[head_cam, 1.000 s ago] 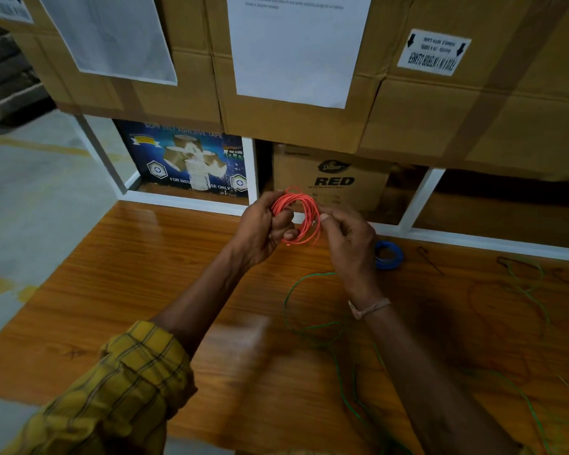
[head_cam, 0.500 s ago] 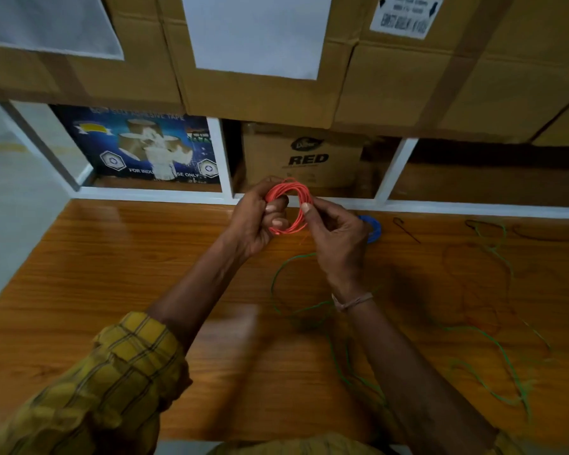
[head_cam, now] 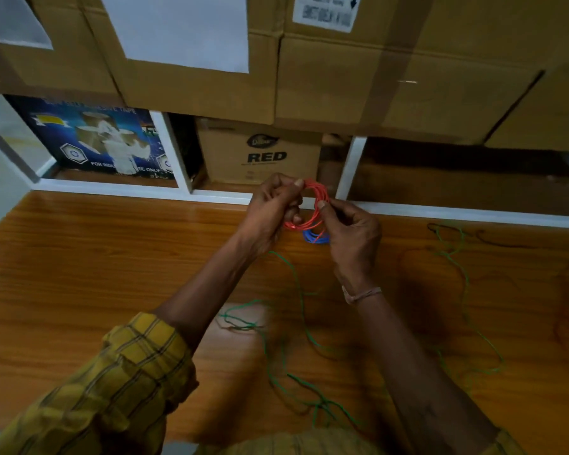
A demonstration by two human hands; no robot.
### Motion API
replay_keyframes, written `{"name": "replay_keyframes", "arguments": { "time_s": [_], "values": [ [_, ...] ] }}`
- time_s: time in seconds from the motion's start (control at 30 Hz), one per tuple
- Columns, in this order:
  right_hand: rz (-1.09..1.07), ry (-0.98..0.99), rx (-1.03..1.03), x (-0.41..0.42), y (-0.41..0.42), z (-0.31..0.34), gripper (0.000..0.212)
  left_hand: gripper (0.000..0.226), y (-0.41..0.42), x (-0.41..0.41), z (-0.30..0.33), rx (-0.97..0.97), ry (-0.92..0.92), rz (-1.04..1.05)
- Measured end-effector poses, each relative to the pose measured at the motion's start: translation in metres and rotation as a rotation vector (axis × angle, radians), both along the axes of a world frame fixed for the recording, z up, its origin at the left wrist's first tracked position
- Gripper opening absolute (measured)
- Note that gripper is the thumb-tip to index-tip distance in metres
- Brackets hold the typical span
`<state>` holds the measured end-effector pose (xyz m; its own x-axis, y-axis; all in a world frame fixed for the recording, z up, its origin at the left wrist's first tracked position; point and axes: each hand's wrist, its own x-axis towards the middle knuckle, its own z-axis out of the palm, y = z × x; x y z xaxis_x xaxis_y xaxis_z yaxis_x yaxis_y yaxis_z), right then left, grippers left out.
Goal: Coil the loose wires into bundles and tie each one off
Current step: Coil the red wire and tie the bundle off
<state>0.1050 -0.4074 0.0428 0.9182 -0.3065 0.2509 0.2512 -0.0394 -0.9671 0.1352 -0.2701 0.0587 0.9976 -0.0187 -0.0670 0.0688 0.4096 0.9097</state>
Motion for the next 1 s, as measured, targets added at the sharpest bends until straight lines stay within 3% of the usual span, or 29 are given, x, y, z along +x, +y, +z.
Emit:
{"name": "replay_keyframes", "arguments": {
  "time_s": [0.3, 0.43, 0.47, 0.57, 0.73, 0.83, 1.0],
  "values": [
    [0.171, 0.154, -0.021, -0.008, -0.087, -0.060, 0.011, 0.017, -0.084, -0.007, -0.048, 0.245, -0.018, 0.109],
    [0.297, 0.235, -0.143, 0.010, -0.123, -0.081, 0.044, 0.009, -0.094, -0.015, -0.062, 0.375, -0.001, 0.171],
    [0.276, 0.248, -0.175, 0.021, -0.132, -0.088, 0.043, 0.010, -0.094, -0.016, -0.064, 0.394, 0.007, 0.179],
    [0.157, 0.365, -0.348, 0.060, -0.155, -0.104, 0.018, 0.010, -0.092, -0.019, -0.064, 0.449, 0.033, 0.195],
    [0.134, 0.432, -0.759, 0.121, -0.170, -0.135, 0.007, 0.012, -0.088, -0.021, -0.063, 0.449, 0.060, 0.240],
    [0.101, 0.438, -0.993, 0.141, -0.163, -0.157, 0.010, 0.014, -0.085, -0.021, -0.062, 0.424, 0.067, 0.241],
    [0.018, 0.505, -1.130, 0.164, -0.156, -0.193, 0.022, 0.013, -0.080, -0.016, -0.066, 0.396, 0.083, 0.213]
  ]
}}
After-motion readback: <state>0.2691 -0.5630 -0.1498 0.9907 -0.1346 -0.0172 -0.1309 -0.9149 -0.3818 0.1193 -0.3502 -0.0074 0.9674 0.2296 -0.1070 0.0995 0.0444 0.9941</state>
